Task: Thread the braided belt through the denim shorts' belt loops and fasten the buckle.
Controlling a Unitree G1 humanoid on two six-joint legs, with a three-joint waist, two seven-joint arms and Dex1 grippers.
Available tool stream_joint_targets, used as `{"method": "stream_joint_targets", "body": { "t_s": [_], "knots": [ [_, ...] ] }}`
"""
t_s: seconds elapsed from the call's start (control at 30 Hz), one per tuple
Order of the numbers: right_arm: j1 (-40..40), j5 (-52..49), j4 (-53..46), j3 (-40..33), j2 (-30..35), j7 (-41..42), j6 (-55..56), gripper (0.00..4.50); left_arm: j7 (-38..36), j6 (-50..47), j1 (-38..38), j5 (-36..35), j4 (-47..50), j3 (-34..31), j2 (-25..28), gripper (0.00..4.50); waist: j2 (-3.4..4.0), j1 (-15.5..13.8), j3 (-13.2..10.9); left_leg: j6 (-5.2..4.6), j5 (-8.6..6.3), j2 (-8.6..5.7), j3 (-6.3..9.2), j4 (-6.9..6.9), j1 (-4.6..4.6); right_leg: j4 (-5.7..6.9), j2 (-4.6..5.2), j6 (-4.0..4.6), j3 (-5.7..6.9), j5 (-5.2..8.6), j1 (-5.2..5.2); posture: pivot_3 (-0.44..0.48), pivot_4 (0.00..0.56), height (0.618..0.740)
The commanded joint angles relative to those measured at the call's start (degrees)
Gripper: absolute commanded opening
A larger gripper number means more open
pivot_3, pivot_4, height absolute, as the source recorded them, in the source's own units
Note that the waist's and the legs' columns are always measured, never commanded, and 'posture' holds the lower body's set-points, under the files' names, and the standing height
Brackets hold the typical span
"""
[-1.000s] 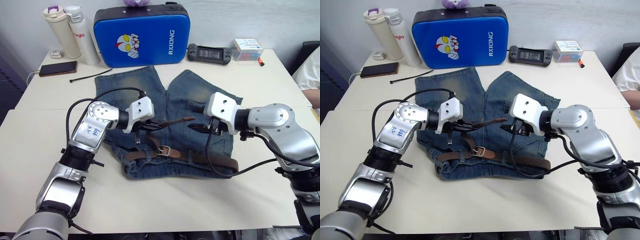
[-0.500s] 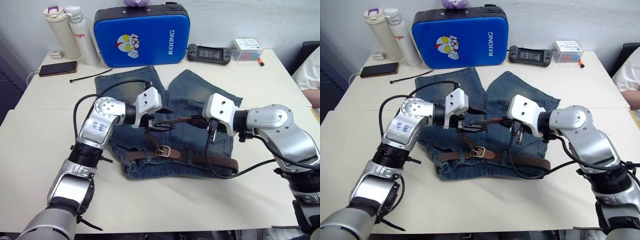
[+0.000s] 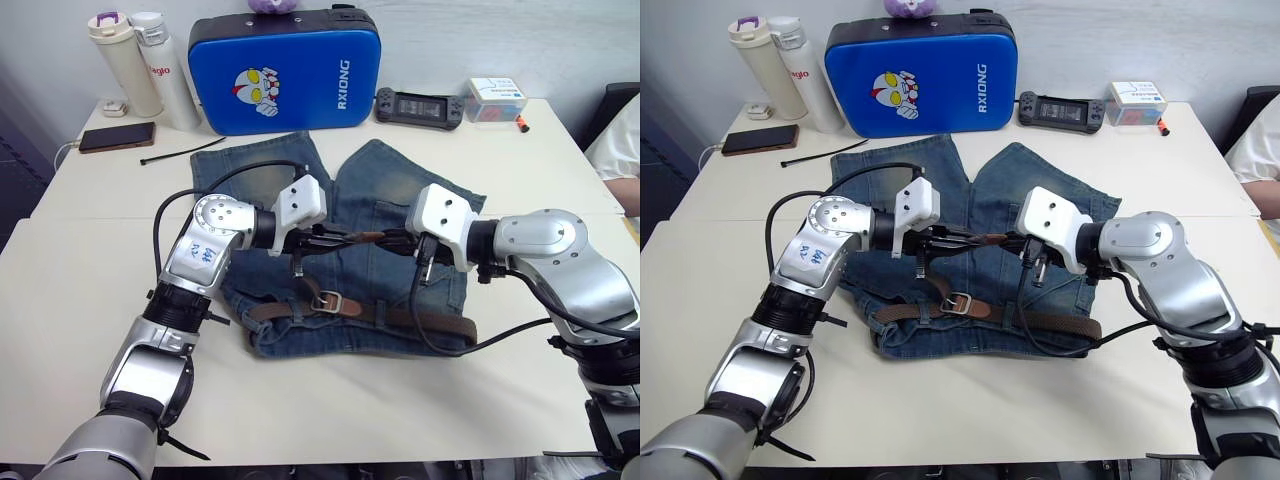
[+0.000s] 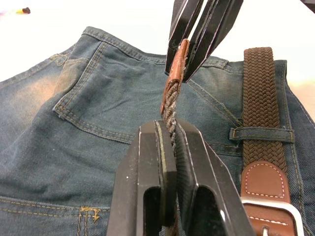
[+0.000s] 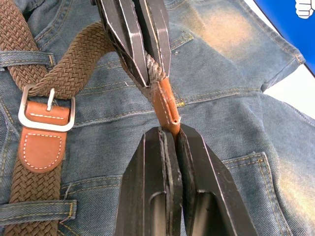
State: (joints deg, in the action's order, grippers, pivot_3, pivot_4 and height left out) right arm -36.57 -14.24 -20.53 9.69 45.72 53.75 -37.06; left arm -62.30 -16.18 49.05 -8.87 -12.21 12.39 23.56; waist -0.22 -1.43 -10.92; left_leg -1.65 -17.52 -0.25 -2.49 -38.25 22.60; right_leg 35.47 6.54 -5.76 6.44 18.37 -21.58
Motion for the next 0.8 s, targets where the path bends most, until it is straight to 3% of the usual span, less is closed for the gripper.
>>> {"method": "stream_joint_targets", "body": {
  "t_s": [0.03,0.1,0.2,0.4,0.8],
  "knots": [
    [-0.1,-2.4,-3.6,-4.5,-0.9,-2.1,-2.0,0.00,-0.6,1.2,1.8,-0.1,-0.4,-0.5,0.5,0.03,0.00,0.0,0.0,0.00,0.00,0.00,0.00,0.00,0.00,0.00,0.00,0.00,0.02,0.00,0.00,0.000,0.150,0.725],
    [-0.2,-4.6,-4.9,-6.1,-1.4,-2.5,-4.6,0.00,-0.3,1.8,2.3,0.4,-1.2,-0.5,0.5,0.03,0.00,-0.1,0.0,0.00,0.00,0.00,0.00,-0.01,0.00,0.01,0.01,0.00,0.03,0.00,0.00,0.000,0.150,0.725],
    [1.2,-7.1,-7.7,-7.1,0.7,-0.9,-7.9,1.05,0.5,3.6,3.8,4.1,-3.8,1.4,1.6,0.00,0.00,-0.1,0.0,0.00,0.00,-0.02,0.02,-0.03,0.01,0.02,0.01,0.00,0.07,0.00,0.00,0.000,0.150,0.725],
    [10.7,-2.7,-14.6,-1.0,4.8,-1.7,-5.1,3.83,-0.3,12.4,5.6,11.3,-9.5,6.2,3.3,0.00,-0.01,-0.1,0.0,-0.02,-0.01,-0.04,0.02,-0.01,0.01,0.04,0.01,0.00,0.11,0.00,0.00,0.000,0.150,0.725],
    [18.7,4.6,-14.0,7.9,-1.3,-8.4,0.0,3.83,-3.2,19.4,7.8,14.0,-13.0,7.6,3.4,0.00,-0.01,-0.1,0.0,-0.02,0.00,-0.04,-0.01,-0.09,0.01,0.08,0.02,0.00,0.28,0.00,-0.01,0.000,0.150,0.725]
  ]
}}
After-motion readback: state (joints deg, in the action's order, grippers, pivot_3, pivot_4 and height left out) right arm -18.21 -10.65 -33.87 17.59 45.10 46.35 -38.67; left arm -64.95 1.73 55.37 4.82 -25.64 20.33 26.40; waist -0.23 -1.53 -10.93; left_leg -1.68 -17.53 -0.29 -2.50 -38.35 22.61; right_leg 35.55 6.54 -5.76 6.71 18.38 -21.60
